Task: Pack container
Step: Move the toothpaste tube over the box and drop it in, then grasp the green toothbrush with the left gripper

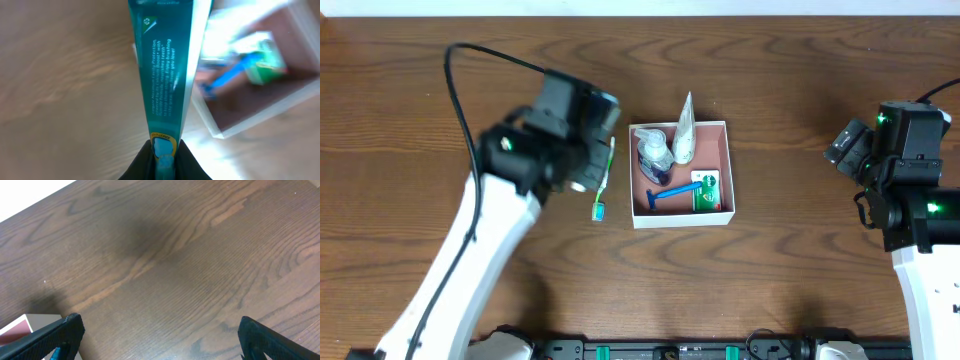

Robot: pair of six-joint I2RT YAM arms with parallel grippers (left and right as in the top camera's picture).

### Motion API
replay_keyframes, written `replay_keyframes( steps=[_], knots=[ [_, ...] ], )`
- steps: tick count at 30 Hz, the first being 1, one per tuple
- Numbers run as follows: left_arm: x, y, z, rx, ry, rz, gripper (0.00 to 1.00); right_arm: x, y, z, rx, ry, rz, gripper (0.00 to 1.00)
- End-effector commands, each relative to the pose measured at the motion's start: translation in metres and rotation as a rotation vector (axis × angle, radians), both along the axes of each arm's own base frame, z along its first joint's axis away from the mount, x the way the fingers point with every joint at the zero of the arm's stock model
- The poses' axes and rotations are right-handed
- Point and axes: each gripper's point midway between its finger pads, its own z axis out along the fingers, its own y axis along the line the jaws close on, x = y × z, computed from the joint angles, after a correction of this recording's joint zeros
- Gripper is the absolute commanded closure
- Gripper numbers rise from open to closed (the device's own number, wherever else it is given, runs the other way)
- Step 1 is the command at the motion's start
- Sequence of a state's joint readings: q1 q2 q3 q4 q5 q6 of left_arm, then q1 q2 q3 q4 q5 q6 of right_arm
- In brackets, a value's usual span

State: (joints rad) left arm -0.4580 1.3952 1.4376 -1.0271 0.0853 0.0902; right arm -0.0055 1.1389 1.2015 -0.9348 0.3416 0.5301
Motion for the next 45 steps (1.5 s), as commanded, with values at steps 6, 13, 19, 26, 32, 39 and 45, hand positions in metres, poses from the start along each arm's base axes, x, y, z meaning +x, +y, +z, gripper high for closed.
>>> replay_keyframes(
  steps=[6,13,19,26,32,39,45],
  knots=[
    [-0.028,-0.093,-0.016,0.015,-0.073,-0.4,0.84,0.0,-0.005,0.003,-0.015,-0.005,-0.015,0.01],
    [-0.009,-0.137,-0.094,0.09,-0.056,-0.557,0.84,0.0,-0.005,0.003,-0.015,-0.005,-0.015,0.01],
    [0.01,-0.147,-0.13,0.149,-0.06,-0.582,0.78,0.0,-0.005,0.003,-0.015,-0.005,-0.015,0.01],
    [0.004,-0.116,-0.093,0.221,-0.08,-0.499,0.59,0.0,-0.005,0.003,-0.015,-0.005,-0.015,0.01],
    [-0.007,-0.042,-0.056,0.324,-0.052,-0.262,0.59,0.0,-0.005,0.003,-0.015,-0.005,-0.015,0.01],
    [0.029,0.043,-0.065,0.222,0.047,0.219,0.52,0.0,-0.005,0.003,-0.015,-0.005,-0.015,0.01],
    [0.045,0.049,-0.12,0.051,0.223,0.286,0.5,0.0,-0.005,0.003,-0.015,-0.005,-0.015,0.01]
  ],
)
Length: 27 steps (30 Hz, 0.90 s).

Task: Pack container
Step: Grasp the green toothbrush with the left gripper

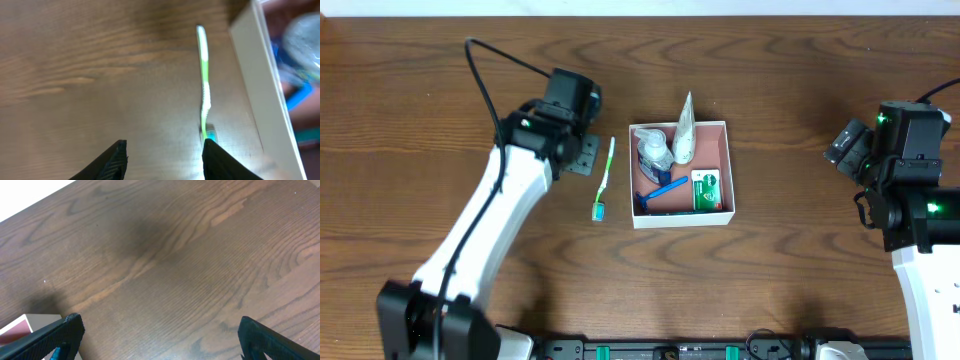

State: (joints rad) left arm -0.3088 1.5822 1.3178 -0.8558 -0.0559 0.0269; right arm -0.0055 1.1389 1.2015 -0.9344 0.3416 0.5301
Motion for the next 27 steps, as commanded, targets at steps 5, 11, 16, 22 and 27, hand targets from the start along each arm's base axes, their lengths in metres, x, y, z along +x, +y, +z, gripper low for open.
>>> replay_keyframes(
  steps=[5,11,16,22,27],
  knots=[
    [-0.007,-0.021,-0.086,-0.093,0.233,-0.035,0.45,-0.001,-0.005,0.003,-0.015,-0.004,-0.015,0.01],
    [-0.016,-0.024,-0.129,-0.072,0.35,-0.048,0.45,-0.001,-0.005,0.003,-0.015,-0.005,-0.015,0.01],
    [-0.015,-0.025,-0.152,-0.063,0.382,-0.047,0.45,-0.001,-0.005,0.003,-0.015,-0.005,-0.015,0.01],
    [-0.019,-0.025,-0.164,-0.061,0.413,-0.046,0.55,-0.001,-0.005,0.003,-0.015,-0.005,-0.015,0.01],
    [-0.019,-0.024,-0.163,-0.06,0.417,-0.045,0.88,-0.001,-0.005,0.003,-0.015,-0.005,-0.015,0.01]
  ],
)
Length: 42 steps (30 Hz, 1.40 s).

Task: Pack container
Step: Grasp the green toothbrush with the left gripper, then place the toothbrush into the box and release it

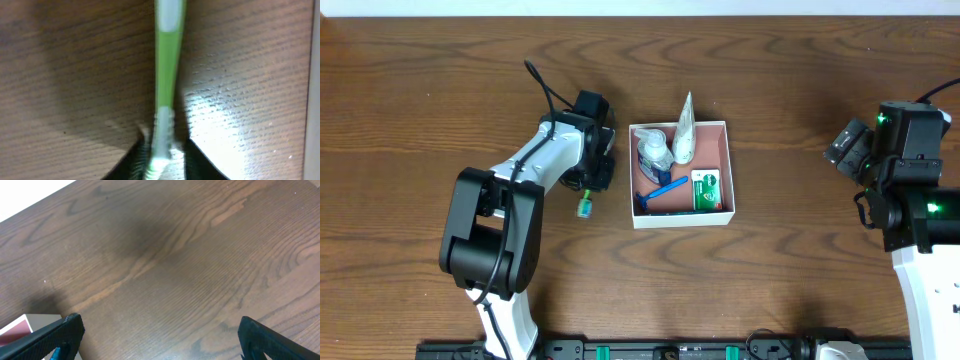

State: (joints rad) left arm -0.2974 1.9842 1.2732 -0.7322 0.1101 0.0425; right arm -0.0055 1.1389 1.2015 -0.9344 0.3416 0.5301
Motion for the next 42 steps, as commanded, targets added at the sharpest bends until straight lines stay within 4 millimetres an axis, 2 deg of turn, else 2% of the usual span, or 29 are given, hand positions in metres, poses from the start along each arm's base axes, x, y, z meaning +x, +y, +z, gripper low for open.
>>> replay_keyframes(
  steps=[1,5,9,13,17,20,22,25,27,29,31,33,35,38,39,42],
  knots=[
    [-0.012,-0.001,-0.015,-0.002,0.065,-0.008,0.9,-0.001,-0.005,0.003,-0.015,-0.005,-0.015,0.01],
    [-0.012,0.004,-0.003,0.026,0.064,-0.008,0.94,-0.001,-0.005,0.003,-0.015,-0.004,-0.015,0.01],
    [-0.005,0.01,0.028,0.053,-0.002,-0.004,0.94,-0.001,-0.005,0.003,-0.015,-0.004,-0.015,0.01],
    [0.002,0.013,0.079,0.042,-0.128,0.002,0.94,-0.001,-0.005,0.003,-0.015,-0.005,-0.015,0.01],
    [0.0,0.009,0.144,-0.019,-0.299,0.0,0.94,-0.001,-0.005,0.003,-0.015,-0.005,-0.015,0.01],
    [-0.006,-0.004,0.185,-0.087,-0.415,-0.03,0.94,-0.001,-0.005,0.003,-0.015,-0.005,-0.015,0.01],
    [-0.013,-0.019,0.21,-0.144,-0.488,-0.075,0.94,-0.001,-0.005,0.003,-0.015,-0.005,-0.015,0.01],
    [-0.032,-0.062,0.236,-0.242,-0.569,-0.288,0.94,-0.001,-0.005,0.003,-0.015,-0.005,-0.015,0.01],
    [-0.044,-0.089,0.24,-0.256,-0.597,-0.449,0.94,-0.001,-0.005,0.003,-0.015,-0.005,-0.015,0.01],
    [-0.054,-0.113,0.233,-0.25,-0.604,-0.604,0.94,-0.001,-0.005,0.003,-0.015,-0.004,-0.015,0.01],
    [-0.064,-0.138,0.217,-0.231,-0.59,-0.765,0.94,-0.001,-0.005,0.003,-0.015,-0.005,-0.015,0.01],
    [-0.067,-0.155,0.196,-0.208,-0.557,-0.863,0.94,-0.001,-0.005,0.003,-0.015,-0.004,-0.015,0.01],
    [-0.065,-0.165,0.175,-0.177,-0.522,-0.916,0.94,-0.001,-0.005,0.003,-0.015,-0.005,-0.015,0.01],
    [-0.049,-0.166,0.141,-0.083,-0.484,-0.91,0.94,-0.001,-0.005,0.003,-0.015,-0.005,-0.015,0.01],
    [-0.045,-0.167,0.125,-0.055,-0.458,-0.925,0.94,-0.001,-0.005,0.003,-0.015,-0.005,-0.015,0.01],
    [-0.041,-0.17,0.107,-0.043,-0.432,-0.946,0.93,-0.001,-0.005,0.003,-0.015,-0.005,-0.015,0.01]
  ],
)
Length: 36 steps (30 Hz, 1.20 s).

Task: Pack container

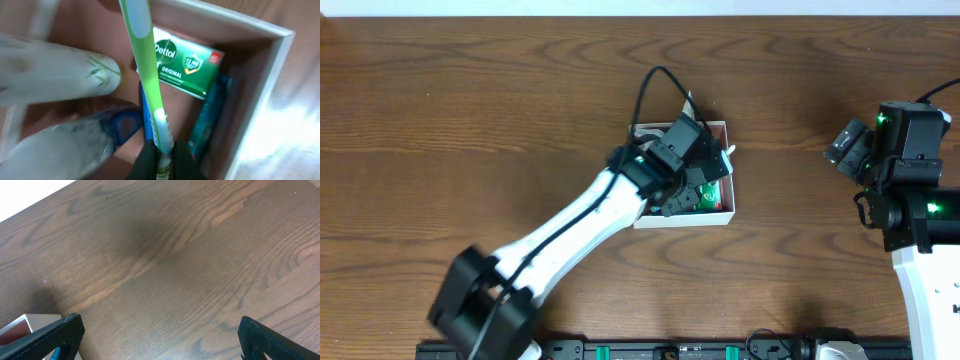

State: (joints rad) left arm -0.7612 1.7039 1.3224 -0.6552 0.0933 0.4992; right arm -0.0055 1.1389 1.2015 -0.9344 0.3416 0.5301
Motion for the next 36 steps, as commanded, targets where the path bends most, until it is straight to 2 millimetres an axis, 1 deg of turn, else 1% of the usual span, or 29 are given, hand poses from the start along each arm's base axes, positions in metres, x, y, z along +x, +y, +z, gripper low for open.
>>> replay_keyframes(
  steps=[1,2,3,5,6,7,10,12,14,16,19,20,23,25,28,29,30,33,36],
  knots=[
    [0.009,0.003,-0.019,0.065,-0.023,-0.032,0.78,-0.001,-0.005,0.003,-0.015,-0.005,-0.015,0.01],
    [0.01,0.002,-0.019,0.064,-0.024,-0.032,0.68,-0.001,-0.005,0.003,-0.015,-0.005,-0.015,0.01],
    [0.01,0.002,-0.019,0.062,-0.025,-0.03,0.62,-0.001,-0.005,0.003,-0.015,-0.005,-0.015,0.01],
    [0.01,0.003,-0.011,0.044,-0.027,-0.003,0.48,-0.001,-0.005,0.003,-0.015,-0.005,-0.015,0.01],
    [0.009,0.004,-0.005,0.036,-0.03,0.013,0.36,-0.001,-0.005,0.003,-0.015,-0.005,-0.015,0.01],
    [0.009,0.007,0.003,0.031,-0.039,0.033,0.34,-0.001,-0.005,0.003,-0.015,-0.005,-0.015,0.01],
    [0.009,0.02,0.032,0.015,-0.09,0.113,0.29,-0.001,-0.005,0.003,-0.015,-0.005,-0.015,0.01],
    [0.01,0.038,0.059,0.004,-0.14,0.203,0.28,-0.001,-0.005,0.003,-0.015,-0.005,-0.015,0.01],
    [0.01,0.062,0.084,-0.008,-0.185,0.308,0.27,-0.001,-0.005,0.003,-0.015,-0.004,-0.015,0.01],
    [0.009,0.097,0.11,-0.023,-0.231,0.449,0.26,-0.001,-0.005,0.003,-0.015,-0.004,-0.015,0.01],
    [0.003,0.152,0.137,-0.052,-0.262,0.659,0.22,-0.001,-0.005,0.003,-0.015,-0.004,-0.015,0.01],
    [0.0,0.173,0.144,-0.076,-0.264,0.754,0.2,-0.001,-0.005,0.003,-0.015,-0.005,-0.015,0.01],
    [-0.007,0.23,0.161,-0.153,-0.269,1.016,0.18,-0.001,-0.005,0.003,-0.015,-0.004,-0.015,0.01],
    [-0.011,0.258,0.169,-0.183,-0.288,1.131,0.18,-0.001,-0.005,0.003,-0.015,-0.004,-0.015,0.01],
    [-0.014,0.286,0.176,-0.201,-0.317,1.236,0.16,0.0,-0.005,0.003,-0.015,-0.004,-0.015,0.01],
    [-0.015,0.293,0.176,-0.197,-0.319,1.259,0.04,-0.001,-0.005,0.003,-0.015,-0.004,-0.015,0.01],
    [-0.015,0.297,0.175,-0.193,-0.319,1.274,0.02,-0.001,-0.005,0.003,-0.015,-0.004,-0.015,0.01],
    [-0.016,0.305,0.171,-0.173,-0.309,1.303,0.02,-0.001,-0.005,0.003,-0.015,-0.004,-0.015,0.01],
    [-0.015,0.306,0.169,-0.166,-0.303,1.308,0.02,-0.001,-0.005,0.003,-0.015,-0.004,-0.015,0.01]
  ],
)
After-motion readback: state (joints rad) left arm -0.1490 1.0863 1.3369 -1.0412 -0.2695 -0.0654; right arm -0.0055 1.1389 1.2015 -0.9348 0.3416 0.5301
